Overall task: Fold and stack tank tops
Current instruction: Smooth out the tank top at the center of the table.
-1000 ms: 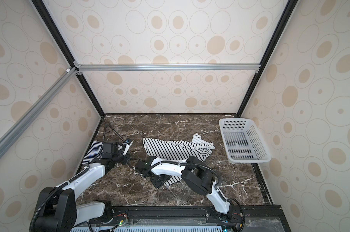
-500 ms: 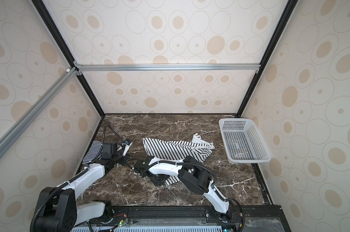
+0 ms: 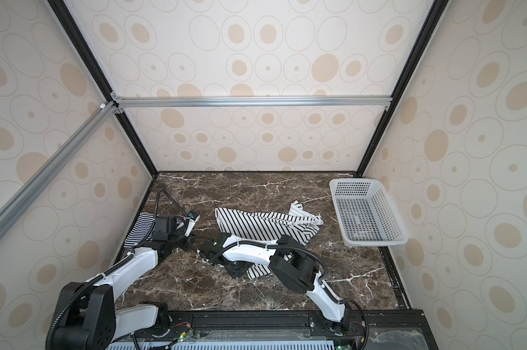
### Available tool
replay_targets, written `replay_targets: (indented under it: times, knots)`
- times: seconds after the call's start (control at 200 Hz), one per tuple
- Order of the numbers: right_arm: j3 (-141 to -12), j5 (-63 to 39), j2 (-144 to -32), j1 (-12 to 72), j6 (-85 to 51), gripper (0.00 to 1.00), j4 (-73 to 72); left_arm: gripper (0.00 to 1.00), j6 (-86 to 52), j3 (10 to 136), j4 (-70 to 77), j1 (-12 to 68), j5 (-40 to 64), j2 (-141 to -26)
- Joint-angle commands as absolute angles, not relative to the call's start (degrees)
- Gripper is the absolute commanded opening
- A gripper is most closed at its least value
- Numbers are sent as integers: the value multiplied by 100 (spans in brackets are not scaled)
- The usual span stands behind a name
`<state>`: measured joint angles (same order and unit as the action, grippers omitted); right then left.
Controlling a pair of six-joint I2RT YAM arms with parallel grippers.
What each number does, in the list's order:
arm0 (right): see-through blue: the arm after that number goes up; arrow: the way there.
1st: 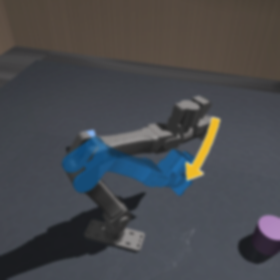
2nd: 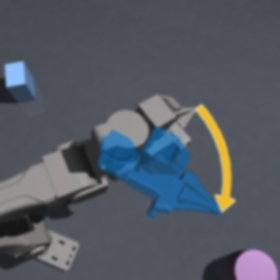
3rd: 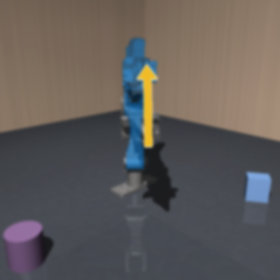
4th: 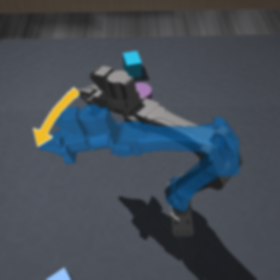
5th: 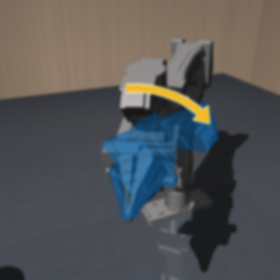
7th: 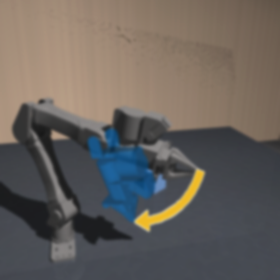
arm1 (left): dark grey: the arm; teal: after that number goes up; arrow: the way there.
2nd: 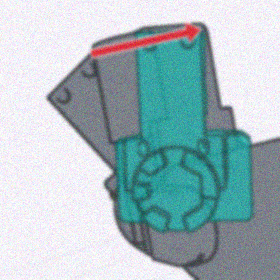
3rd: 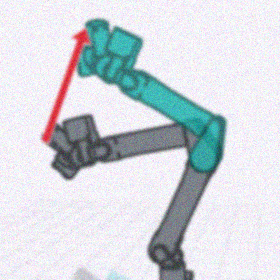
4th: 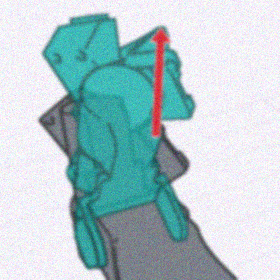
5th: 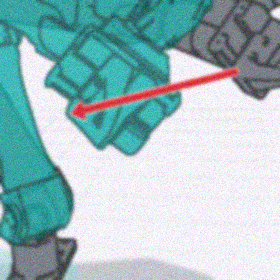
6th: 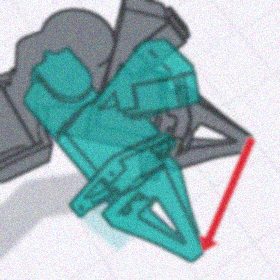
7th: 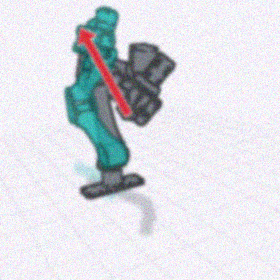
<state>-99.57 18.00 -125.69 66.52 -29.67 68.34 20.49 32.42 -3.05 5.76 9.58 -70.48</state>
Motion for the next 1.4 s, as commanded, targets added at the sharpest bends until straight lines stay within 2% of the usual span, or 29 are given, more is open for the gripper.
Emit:
replay_targets:
  times: [0.0,1.026,1.396]
  knots:
    - [-10140,2078,-12775,6673,-3110,40,7194,48,1979,3226,-235,528,1072,-6992]
    - [-10398,2863,-12882,6726,-3712,29,7998,48,1793,3181,-53,527,1345,-7329]
    - [-10176,2558,-12933,6754,-3723,29,7672,48,1773,3151,-44,535,1396,-7358]
